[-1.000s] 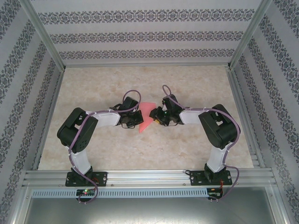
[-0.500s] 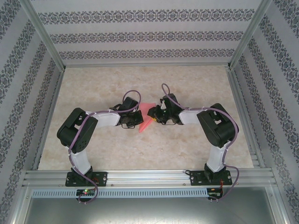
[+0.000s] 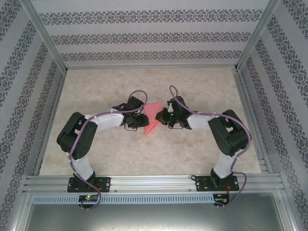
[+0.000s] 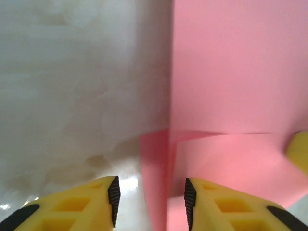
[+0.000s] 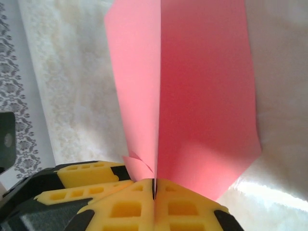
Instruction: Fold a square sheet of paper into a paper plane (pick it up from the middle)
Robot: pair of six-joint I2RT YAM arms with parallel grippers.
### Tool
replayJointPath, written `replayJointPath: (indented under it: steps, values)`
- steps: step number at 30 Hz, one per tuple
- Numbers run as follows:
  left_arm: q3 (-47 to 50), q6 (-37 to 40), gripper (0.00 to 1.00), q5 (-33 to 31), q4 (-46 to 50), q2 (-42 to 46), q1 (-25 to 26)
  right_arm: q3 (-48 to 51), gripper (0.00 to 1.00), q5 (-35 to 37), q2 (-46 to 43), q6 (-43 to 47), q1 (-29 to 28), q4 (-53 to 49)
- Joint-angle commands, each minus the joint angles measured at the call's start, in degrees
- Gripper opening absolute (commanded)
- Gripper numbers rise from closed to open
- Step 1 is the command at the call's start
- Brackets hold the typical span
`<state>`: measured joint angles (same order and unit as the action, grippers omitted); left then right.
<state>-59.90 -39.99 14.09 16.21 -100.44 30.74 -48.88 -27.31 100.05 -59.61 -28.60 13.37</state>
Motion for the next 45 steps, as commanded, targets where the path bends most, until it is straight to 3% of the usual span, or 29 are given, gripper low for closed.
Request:
replayJointPath:
  steps: [1,4,9,13,20,31,40,45]
  values:
    - [-2.8,5.3,0.57,-3.5,5.7,7.0,-1.3,0.2,0.0,6.4,-7.7,2.7,0.6,-4.8]
    - [-1.7,5.8,0.71,-4.2,4.4,11.6,-3.3,-1.3,0.0,10.6,-12.2,3.2,0.2,-10.1]
    - [1.4,7.5,0.84,-4.0,0.4,17.5,-4.9,-5.0,0.0,17.1,-14.0,0.7,-2.0,-16.9]
    - [3.9,11.4,0.91,-3.6,-2.3,19.7,-5.0,-7.6,0.0,20.3,-12.0,-2.9,-4.7,-18.8]
    - [11.4,18.0,1.0,3.8,-11.7,18.9,-4.1,-8.3,0.01,23.9,-4.7,-13.8,-7.7,-21.4]
    - [18.2,30.4,0.98,3.3,-24.2,13.9,3.9,-11.3,0.01,21.7,0.8,-21.4,-8.4,-26.9]
    - [19.2,40.5,0.88,1.6,-29.0,10.2,5.6,-10.9,0.02,18.2,0.9,-27.7,-7.2,-26.6]
    - [19.4,43.9,0.88,1.4,-31.8,7.8,7.4,-11.1,0.04,17.7,1.0,-29.5,-7.0,-26.5]
